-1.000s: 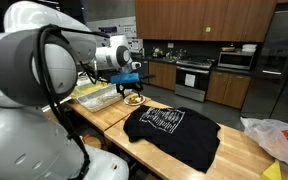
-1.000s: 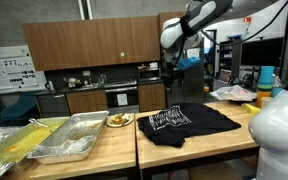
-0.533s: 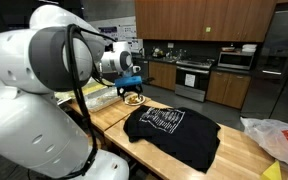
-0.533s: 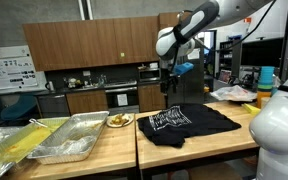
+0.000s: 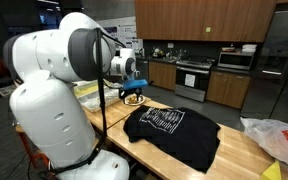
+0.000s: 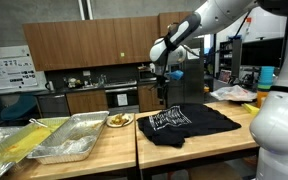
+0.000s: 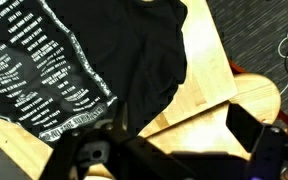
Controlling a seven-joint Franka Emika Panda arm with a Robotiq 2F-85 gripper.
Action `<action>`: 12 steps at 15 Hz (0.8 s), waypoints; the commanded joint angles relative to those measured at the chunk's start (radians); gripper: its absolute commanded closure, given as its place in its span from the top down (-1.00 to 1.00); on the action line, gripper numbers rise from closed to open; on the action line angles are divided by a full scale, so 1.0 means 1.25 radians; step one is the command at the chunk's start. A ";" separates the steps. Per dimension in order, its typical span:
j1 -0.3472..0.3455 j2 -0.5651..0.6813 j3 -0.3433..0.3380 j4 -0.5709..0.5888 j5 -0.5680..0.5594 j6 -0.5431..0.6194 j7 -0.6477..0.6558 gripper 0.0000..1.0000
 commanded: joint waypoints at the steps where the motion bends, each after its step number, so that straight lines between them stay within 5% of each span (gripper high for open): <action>1: 0.003 0.068 -0.003 0.058 0.016 -0.016 -0.081 1.00; 12: -0.029 0.234 0.016 0.159 -0.025 -0.088 -0.237 1.00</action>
